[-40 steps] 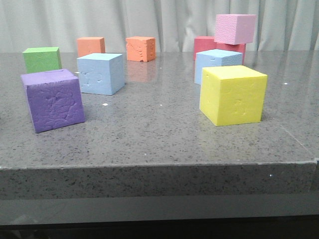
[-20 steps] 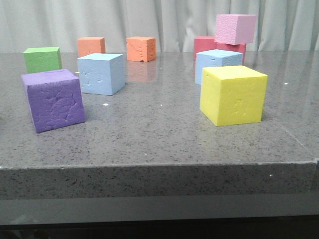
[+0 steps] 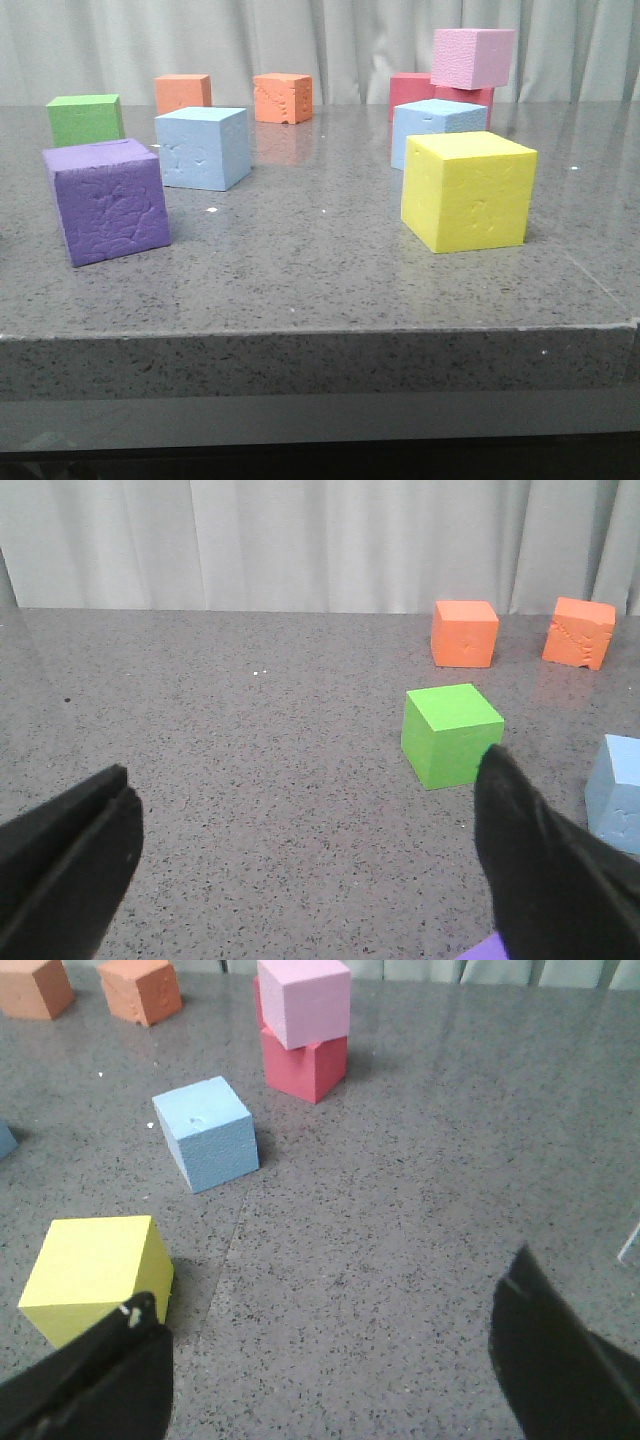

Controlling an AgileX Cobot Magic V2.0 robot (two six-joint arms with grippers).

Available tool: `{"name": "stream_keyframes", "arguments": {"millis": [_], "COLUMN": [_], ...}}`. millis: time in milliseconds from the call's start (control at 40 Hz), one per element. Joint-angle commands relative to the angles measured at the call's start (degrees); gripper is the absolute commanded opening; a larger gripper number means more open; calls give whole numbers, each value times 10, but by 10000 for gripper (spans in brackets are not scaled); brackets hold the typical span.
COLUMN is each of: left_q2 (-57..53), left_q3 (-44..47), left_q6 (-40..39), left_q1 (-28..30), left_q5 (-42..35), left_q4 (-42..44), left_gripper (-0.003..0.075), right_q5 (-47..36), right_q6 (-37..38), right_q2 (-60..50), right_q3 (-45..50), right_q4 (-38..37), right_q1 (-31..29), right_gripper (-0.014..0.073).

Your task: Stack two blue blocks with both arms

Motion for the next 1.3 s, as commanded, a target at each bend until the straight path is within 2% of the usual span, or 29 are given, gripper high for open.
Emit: {"name": "stream_keyframes", "arguments": {"millis": [0, 300, 475, 675, 875, 1050, 1275], "left_q2": [5, 5, 5, 5, 5, 5, 5], "left_q3": [-22, -22, -22, -22, -22, -22, -22], "left_q6": [1, 1, 1, 1, 1, 1, 1], "left_q1": [-4, -4, -4, -4, -4, -4, -4], "left_q5": [-50, -50, -50, -50, -50, -50, -50], "left_q4": [0, 0, 0, 0, 0, 0, 0], "left_gripper": [654, 654, 654, 654, 654, 654, 654], "right_q5": [-16, 36, 51, 112, 165, 198, 200], "right_q6": [-24, -83, -114, -132, -145, -150, -159], "right_q2": [57, 270, 390, 518, 620, 680, 723], "right_q3": [-54, -211, -297, -427, -538, -599, -619], "right_q4": [3, 21, 27, 27, 27, 35, 48], "right_q1": [-1, 3, 40, 83, 98, 98, 103], "right_gripper": [645, 645, 645, 645, 645, 645, 645]}}
